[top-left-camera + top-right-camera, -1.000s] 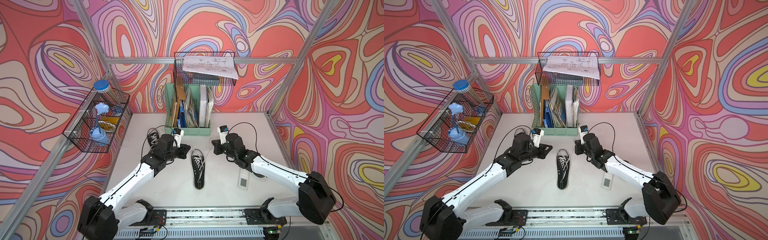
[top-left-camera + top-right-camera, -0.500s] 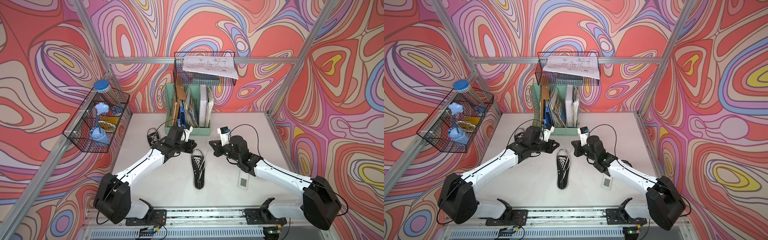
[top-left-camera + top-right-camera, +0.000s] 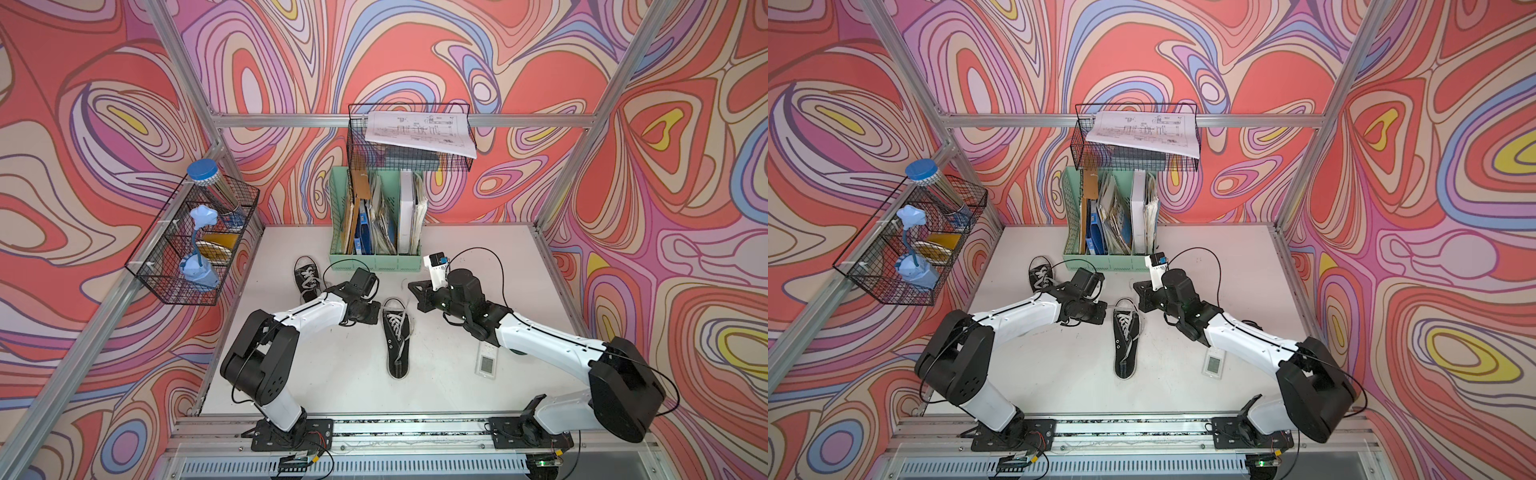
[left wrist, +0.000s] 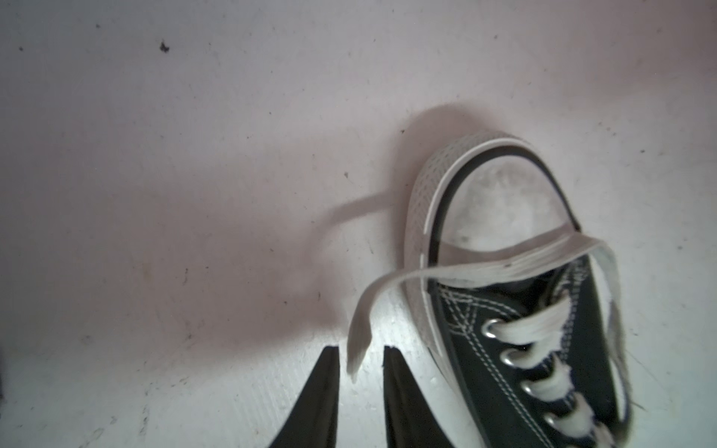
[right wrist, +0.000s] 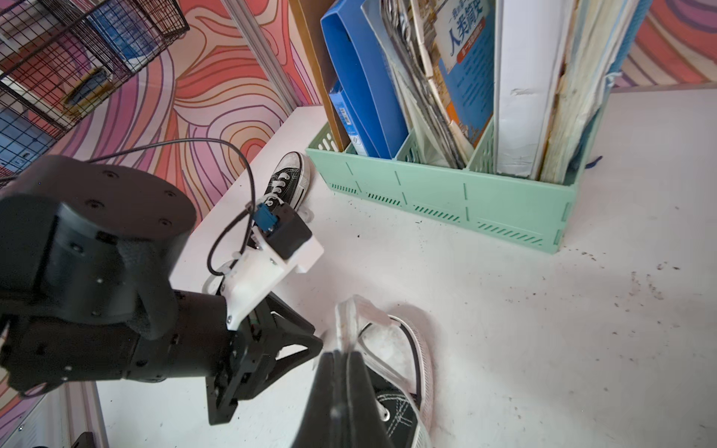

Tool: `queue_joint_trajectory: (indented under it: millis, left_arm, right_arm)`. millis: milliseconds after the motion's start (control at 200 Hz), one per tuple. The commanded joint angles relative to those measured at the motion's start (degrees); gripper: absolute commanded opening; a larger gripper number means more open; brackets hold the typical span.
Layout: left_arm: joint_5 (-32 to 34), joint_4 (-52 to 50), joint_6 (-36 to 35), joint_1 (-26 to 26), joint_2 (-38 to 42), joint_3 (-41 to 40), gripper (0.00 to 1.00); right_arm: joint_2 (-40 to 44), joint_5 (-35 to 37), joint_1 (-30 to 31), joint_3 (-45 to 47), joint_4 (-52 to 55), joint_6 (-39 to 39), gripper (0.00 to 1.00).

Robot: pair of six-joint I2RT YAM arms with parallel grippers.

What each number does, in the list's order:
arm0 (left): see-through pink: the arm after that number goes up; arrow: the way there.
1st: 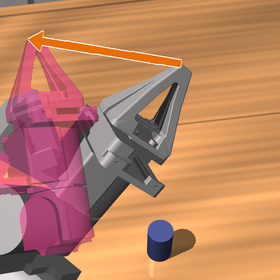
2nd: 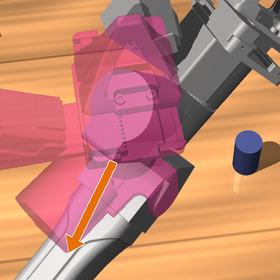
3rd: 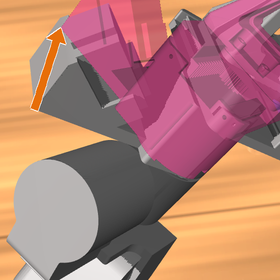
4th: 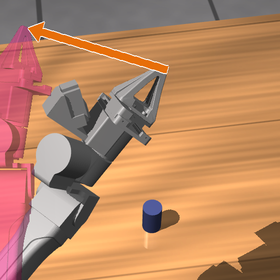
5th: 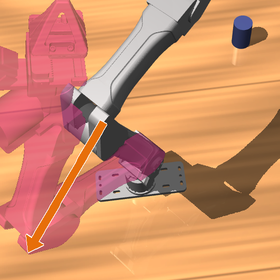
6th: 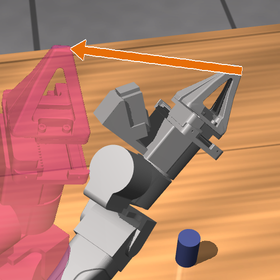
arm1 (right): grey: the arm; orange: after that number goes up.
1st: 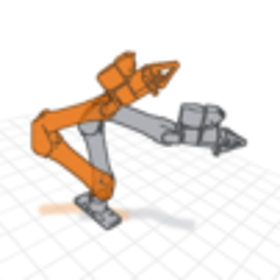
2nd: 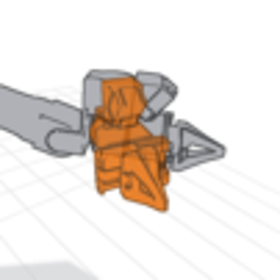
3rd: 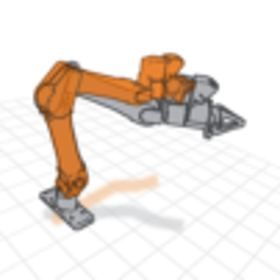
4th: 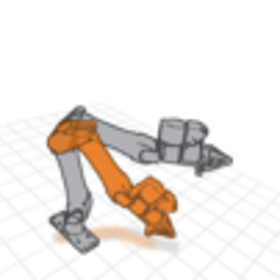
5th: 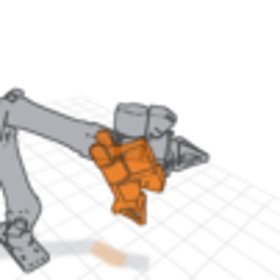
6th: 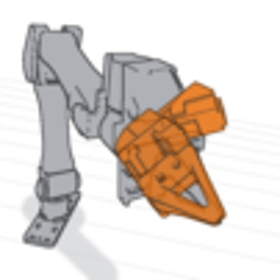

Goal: Tie the shoes
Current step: Cross the shoelace with the shoelace.

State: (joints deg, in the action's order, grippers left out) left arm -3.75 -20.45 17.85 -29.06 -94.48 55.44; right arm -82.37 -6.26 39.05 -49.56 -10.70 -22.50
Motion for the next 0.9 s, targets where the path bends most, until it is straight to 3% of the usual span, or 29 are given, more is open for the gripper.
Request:
queue_joint_trajectory:
  millis: [0,300,561,896]
  left_arm:
    - [4.4,-1.1,-1.0,0.1,1.2,-2.2,0.36]
    - [3.2,3.7,0.2,1.5,9.2,-10.1,0.53]
    - [-11.6,13.9,-3.1,1.7,13.3,-12.6,0.70]
    - [-16.8,16.8,-11.0,0.9,9.6,-8.3,0.74]
  right_arm:
    - [-3.1,0.7,1.3,-3.8,-0.8,-2.4,0.00]
    - [-15.3,6.1,1.8,-13.0,4.9,-5.0,0.00]
    - [-25.1,10.7,1.7,-21.5,13.3,-3.0,0.00]
    - [-29.7,8.8,0.1,-24.8,18.7,-2.8,0.03]
